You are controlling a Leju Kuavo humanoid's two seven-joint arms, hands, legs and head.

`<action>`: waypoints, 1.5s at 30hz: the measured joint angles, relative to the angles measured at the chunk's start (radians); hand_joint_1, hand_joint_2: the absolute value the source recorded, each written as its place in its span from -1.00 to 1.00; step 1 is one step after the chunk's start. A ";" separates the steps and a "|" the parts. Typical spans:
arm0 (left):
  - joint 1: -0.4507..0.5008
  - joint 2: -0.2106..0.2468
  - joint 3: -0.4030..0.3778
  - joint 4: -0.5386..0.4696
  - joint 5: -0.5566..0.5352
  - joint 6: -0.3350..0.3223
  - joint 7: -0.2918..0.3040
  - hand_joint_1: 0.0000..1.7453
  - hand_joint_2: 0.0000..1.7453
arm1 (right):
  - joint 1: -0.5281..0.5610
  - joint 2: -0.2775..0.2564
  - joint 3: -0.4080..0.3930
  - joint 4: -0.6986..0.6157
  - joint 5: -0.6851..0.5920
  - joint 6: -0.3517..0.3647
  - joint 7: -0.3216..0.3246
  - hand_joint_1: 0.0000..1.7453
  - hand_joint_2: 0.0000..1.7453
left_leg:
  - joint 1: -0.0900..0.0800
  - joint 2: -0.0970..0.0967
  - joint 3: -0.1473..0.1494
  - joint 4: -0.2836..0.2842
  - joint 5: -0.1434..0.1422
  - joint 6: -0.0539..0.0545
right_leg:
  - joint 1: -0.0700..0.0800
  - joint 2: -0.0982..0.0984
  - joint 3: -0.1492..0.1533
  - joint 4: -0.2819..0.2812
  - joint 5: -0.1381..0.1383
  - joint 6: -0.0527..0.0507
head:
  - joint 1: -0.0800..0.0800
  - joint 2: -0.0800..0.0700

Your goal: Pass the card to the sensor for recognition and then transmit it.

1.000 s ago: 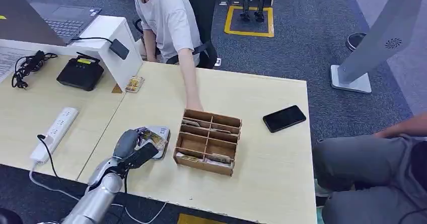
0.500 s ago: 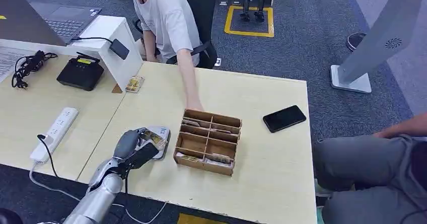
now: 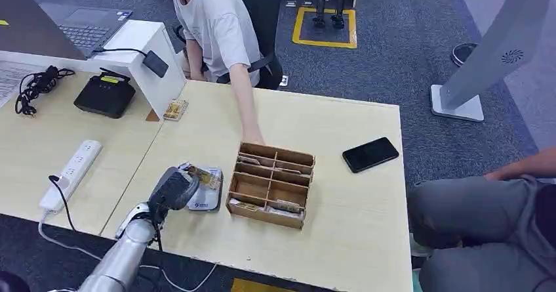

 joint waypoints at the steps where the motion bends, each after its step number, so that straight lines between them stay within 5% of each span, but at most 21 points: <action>1: -0.009 0.000 0.005 -0.010 0.037 -0.021 -0.003 1.00 1.00 | 0.000 0.000 0.000 0.000 0.000 0.000 -0.002 -1.00 1.00 | 0.000 0.000 0.000 0.000 0.000 0.000 | 0.000 0.000 0.000 0.000 0.000 0.000 | 0.000 0.000; 3: -0.029 -0.002 0.024 -0.045 0.168 -0.087 -0.004 1.00 1.00 | -0.001 0.000 0.000 0.000 0.000 0.000 -0.005 -1.00 1.00 | 0.000 0.000 0.000 0.000 0.000 0.000 | 0.000 0.000 0.000 0.000 0.000 0.000 | 0.000 0.000; 9: -0.094 -0.002 0.071 -0.127 0.420 -0.137 0.037 1.00 1.00 | -0.002 0.000 0.002 0.000 0.000 0.002 -0.006 -1.00 1.00 | 0.000 0.000 0.000 0.000 0.000 0.000 | 0.000 0.000 0.000 0.000 0.000 0.000 | 0.000 0.000; 24: -0.153 0.000 0.111 -0.158 0.470 -0.128 0.036 1.00 1.00 | -0.006 0.000 0.012 0.000 0.000 0.004 -0.006 -1.00 1.00 | 0.000 0.000 0.000 0.000 0.000 0.000 | 0.000 0.000 0.000 0.000 0.000 0.000 | 0.000 0.000; 25: -0.196 -0.010 0.116 -0.169 0.298 0.045 -0.048 1.00 1.00 | -0.006 0.000 0.031 0.000 0.000 0.026 0.000 -1.00 1.00 | 0.000 0.000 0.000 0.000 0.000 0.000 | 0.000 0.000 -0.001 0.000 0.000 0.000 | 0.000 0.000; 27: -0.238 -0.017 0.090 -0.168 -0.042 0.309 -0.103 1.00 1.00 | -0.006 0.000 0.068 0.000 0.000 0.045 0.001 -1.00 1.00 | 0.000 0.000 0.000 0.001 0.000 0.000 | 0.000 0.000 -0.001 0.000 0.001 -0.001 | 0.000 0.000; 29: -0.274 -0.022 0.065 -0.158 -0.171 0.390 -0.111 1.00 1.00 | -0.006 0.001 0.096 0.001 0.000 0.052 0.002 -1.00 1.00 | 0.000 -0.001 0.000 0.001 0.000 0.000 | 0.000 -0.001 -0.001 0.000 0.001 0.000 | 0.001 0.000; 33: -0.351 -0.032 0.035 -0.098 -0.353 0.527 -0.114 1.00 1.00 | -0.007 0.002 0.150 0.001 0.000 0.065 0.004 -1.00 1.00 | 0.000 0.000 0.000 0.001 0.000 0.000 | 0.000 0.001 -0.001 0.000 0.001 0.000 | 0.000 0.000; 38: -0.406 -0.036 0.015 -0.027 -0.521 0.624 -0.090 1.00 1.00 | -0.007 0.003 0.192 0.001 0.000 0.075 0.005 -1.00 1.00 | 0.000 0.000 0.000 0.001 0.000 0.000 | 0.000 0.001 -0.001 0.000 0.001 0.000 | 0.000 0.000; 45: -0.437 -0.041 0.015 0.042 -0.590 0.643 -0.091 1.00 1.00 | -0.006 0.009 0.215 0.002 0.000 0.079 0.011 -1.00 1.00 | 0.000 0.001 0.000 0.001 0.000 0.000 | 0.000 0.002 -0.001 0.000 0.001 0.000 | 0.000 0.000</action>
